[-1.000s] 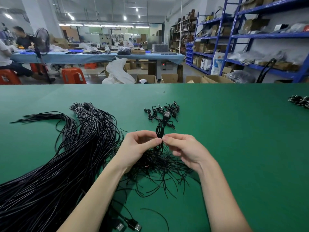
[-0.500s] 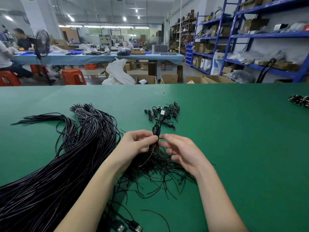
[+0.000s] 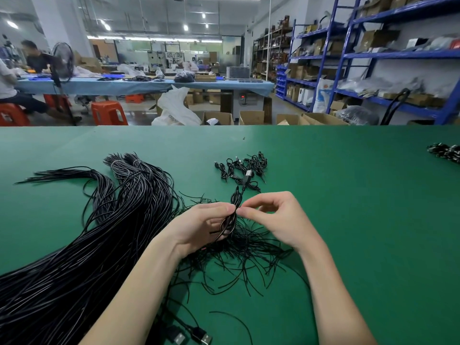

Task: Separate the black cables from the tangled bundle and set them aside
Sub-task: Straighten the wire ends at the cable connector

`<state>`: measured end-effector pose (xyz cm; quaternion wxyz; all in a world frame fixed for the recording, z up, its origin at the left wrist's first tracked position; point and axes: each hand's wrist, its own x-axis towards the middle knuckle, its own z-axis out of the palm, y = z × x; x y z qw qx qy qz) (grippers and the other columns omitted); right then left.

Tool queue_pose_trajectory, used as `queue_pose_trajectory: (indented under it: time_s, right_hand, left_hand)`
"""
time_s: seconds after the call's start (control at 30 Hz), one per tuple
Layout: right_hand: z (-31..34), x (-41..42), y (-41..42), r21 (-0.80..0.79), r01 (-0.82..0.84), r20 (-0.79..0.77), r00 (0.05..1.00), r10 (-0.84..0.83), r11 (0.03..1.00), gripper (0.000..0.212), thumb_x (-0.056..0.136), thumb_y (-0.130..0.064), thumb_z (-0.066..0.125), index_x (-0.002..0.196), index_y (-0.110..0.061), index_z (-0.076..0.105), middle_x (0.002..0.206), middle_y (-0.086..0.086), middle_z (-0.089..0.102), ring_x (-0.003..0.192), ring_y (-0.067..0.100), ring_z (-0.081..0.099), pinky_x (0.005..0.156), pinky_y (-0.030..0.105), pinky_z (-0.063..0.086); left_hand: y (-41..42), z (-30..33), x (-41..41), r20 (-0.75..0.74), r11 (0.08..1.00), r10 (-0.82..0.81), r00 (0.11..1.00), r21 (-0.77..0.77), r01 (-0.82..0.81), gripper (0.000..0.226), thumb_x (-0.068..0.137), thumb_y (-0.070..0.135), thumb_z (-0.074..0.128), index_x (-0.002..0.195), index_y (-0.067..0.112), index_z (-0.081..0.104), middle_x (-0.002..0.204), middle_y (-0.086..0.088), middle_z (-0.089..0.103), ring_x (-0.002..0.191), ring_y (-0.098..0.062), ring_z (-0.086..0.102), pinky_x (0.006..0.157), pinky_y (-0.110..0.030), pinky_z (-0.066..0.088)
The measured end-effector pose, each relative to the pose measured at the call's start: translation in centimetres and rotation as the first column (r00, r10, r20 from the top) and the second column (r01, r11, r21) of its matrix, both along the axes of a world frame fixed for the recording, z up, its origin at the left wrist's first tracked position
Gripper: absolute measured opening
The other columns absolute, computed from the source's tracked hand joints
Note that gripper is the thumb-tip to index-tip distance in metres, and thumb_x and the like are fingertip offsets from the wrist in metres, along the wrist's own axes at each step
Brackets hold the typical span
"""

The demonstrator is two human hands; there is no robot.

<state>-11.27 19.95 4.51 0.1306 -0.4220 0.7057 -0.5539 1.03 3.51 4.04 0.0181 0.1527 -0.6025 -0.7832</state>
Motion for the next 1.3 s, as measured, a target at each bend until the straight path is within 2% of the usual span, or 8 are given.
queue_pose_trajectory:
  time_s: [0.1, 0.27, 0.4, 0.47, 0.67, 0.97, 1.17, 1.3]
  right_hand:
    - [-0.1, 0.3, -0.6, -0.048, 0.053, -0.029, 0.998, -0.054, 0.997, 0.015, 0.079, -0.044, 0.084, 0.077, -0.029, 0.08, 0.065, -0.007, 0.07, 0.057, 0.009, 0.047, 0.055, 0.022, 0.041]
    - [-0.2, 0.9, -1.5, -0.152, 0.092, 0.508, 0.861, -0.002, 0.984, 0.008, 0.086, -0.016, 0.079, 0.078, -0.016, 0.079, 0.066, -0.006, 0.064, 0.052, 0.003, 0.041, 0.042, 0.013, 0.029]
    - [-0.8, 0.9, -2.2, -0.142, 0.165, 0.872, 0.487, 0.045, 0.976, 0.015, 0.087, 0.001, 0.065, 0.076, -0.006, 0.072, 0.073, 0.005, 0.069, 0.047, 0.003, 0.04, 0.032, 0.013, 0.023]
    - [-1.1, 1.1, -2.2, -0.095, 0.145, 0.879, 0.477, 0.014, 0.985, 0.013, 0.09, -0.003, 0.064, 0.081, -0.007, 0.072, 0.076, 0.006, 0.073, 0.045, 0.003, 0.04, 0.032, 0.013, 0.023]
    - [-1.1, 0.7, -1.8, -0.019, 0.282, 0.126, 0.952, -0.277, 0.959, 0.012, 0.082, -0.044, 0.081, 0.085, -0.032, 0.081, 0.078, -0.015, 0.076, 0.058, -0.002, 0.056, 0.06, 0.015, 0.046]
    - [-1.1, 1.3, -1.8, -0.092, 0.265, -0.292, 0.914, -0.281, 0.96, 0.014, 0.085, -0.045, 0.076, 0.08, -0.033, 0.081, 0.083, -0.023, 0.073, 0.072, 0.008, 0.066, 0.069, 0.035, 0.056]
    - [-0.6, 1.3, -2.1, 0.027, 0.138, 0.243, 0.96, -0.14, 0.99, 0.025, 0.091, -0.022, 0.075, 0.066, -0.022, 0.079, 0.066, -0.008, 0.073, 0.052, -0.001, 0.052, 0.047, 0.013, 0.039]
    - [-0.8, 1.1, -1.9, 0.052, -0.026, 0.728, 0.685, -0.021, 0.998, 0.018, 0.09, -0.009, 0.071, 0.072, -0.008, 0.075, 0.073, 0.003, 0.07, 0.052, 0.003, 0.048, 0.036, 0.012, 0.029]
  left_hand:
    - [0.0, 0.2, 0.1, -0.063, 0.997, 0.036, 0.997, -0.06, -0.04, 0.032, 0.072, 0.032, 0.088, 0.1, 0.018, 0.079, 0.107, -0.006, 0.075, 0.093, -0.017, 0.064, 0.087, -0.031, 0.047]
    - [0.9, -0.1, -0.5, -0.385, 0.928, 0.186, 0.904, -0.232, -0.29, 0.017, 0.07, 0.032, 0.088, 0.084, 0.026, 0.078, 0.084, 0.005, 0.074, 0.081, -0.009, 0.064, 0.076, -0.017, 0.05]
    - [1.4, -0.9, -0.7, -0.621, 0.53, 0.096, 0.778, -0.63, -0.568, 0.009, 0.083, 0.02, 0.082, 0.09, 0.022, 0.077, 0.088, 0.01, 0.076, 0.08, -0.003, 0.067, 0.076, -0.019, 0.051]
    - [1.4, -1.1, -0.7, -0.621, 0.358, 0.059, 0.782, -0.718, -0.597, 0.008, 0.084, 0.022, 0.081, 0.09, 0.023, 0.076, 0.085, 0.014, 0.074, 0.08, -0.003, 0.067, 0.074, -0.015, 0.048]
    - [0.6, -0.6, -0.6, -0.207, 0.923, 0.296, 0.932, -0.19, -0.335, 0.022, 0.068, 0.034, 0.088, 0.084, 0.021, 0.08, 0.079, 0.005, 0.073, 0.067, -0.005, 0.063, 0.061, -0.014, 0.049]
    - [0.2, -0.2, -0.5, -0.079, 0.983, 0.178, 0.981, 0.056, -0.173, 0.024, 0.068, 0.031, 0.083, 0.088, 0.019, 0.082, 0.089, 0.0, 0.073, 0.073, -0.008, 0.066, 0.073, -0.021, 0.053]
    - [0.0, -0.6, -0.1, -0.244, 0.945, 0.227, 0.943, -0.177, -0.274, 0.022, 0.07, 0.03, 0.086, 0.087, 0.018, 0.079, 0.091, -0.006, 0.076, 0.084, -0.017, 0.063, 0.079, -0.021, 0.049]
    - [-0.6, -0.7, 0.3, -0.348, 0.801, 0.099, 0.932, -0.528, -0.282, 0.009, 0.081, 0.023, 0.083, 0.086, 0.018, 0.077, 0.085, -0.001, 0.076, 0.078, -0.008, 0.068, 0.075, -0.016, 0.05]
